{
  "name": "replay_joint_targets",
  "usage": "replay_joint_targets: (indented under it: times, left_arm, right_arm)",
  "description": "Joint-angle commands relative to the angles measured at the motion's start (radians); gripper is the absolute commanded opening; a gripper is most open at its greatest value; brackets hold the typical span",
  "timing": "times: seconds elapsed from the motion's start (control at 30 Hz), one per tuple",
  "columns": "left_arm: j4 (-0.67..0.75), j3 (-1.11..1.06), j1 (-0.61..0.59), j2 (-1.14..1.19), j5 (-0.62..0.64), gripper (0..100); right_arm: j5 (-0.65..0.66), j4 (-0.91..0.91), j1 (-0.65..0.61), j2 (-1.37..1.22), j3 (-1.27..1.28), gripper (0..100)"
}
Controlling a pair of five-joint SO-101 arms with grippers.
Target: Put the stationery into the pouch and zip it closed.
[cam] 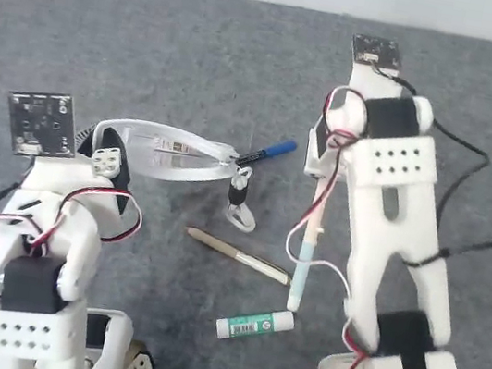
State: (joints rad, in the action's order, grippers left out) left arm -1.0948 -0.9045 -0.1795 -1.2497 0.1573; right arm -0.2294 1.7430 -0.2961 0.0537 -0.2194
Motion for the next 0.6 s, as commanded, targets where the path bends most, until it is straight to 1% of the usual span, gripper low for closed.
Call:
replay_joint_targets:
  times: [0.0, 0.13, 0.37, 0.57]
  left_arm:
    - [0.029, 0.001, -0.002, 0.003, 0.017, 1]
    - [0.029, -0.004, -0.002, 0.003, 0.017, 1]
    - [0.043, -0.012, -0.002, 0.003, 0.017, 1]
    - [0.043, -0.012, -0.002, 0.003, 0.017, 1]
  right_arm:
    - [0.017, -0.013, -0.010, 0.148, 0.051, 0.6]
    - [0.015, -0.061, -0.031, 0.320, 0.172, 0.6]
    - [0.015, -0.240, -0.120, 0.627, 0.446, 0.6]
    - [0.015, -0.263, -0.133, 0.891, 0.528, 0.6]
